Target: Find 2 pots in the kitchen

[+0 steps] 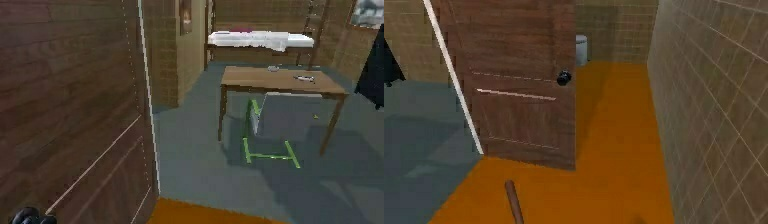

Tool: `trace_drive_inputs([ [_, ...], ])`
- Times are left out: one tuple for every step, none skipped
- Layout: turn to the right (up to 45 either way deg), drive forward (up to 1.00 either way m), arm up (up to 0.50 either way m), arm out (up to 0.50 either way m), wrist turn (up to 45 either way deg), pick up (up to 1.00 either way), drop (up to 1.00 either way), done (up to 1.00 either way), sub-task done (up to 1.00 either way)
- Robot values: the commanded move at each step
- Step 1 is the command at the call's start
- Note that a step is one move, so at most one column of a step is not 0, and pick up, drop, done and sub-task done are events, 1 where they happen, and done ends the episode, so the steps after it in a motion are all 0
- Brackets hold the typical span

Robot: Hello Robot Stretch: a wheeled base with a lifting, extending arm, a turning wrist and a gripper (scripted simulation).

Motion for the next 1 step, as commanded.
trace_drive_inputs([
  [0.0,1.0,0.0,0.0,0.0,0.0,0.0,0.0,0.0],
])
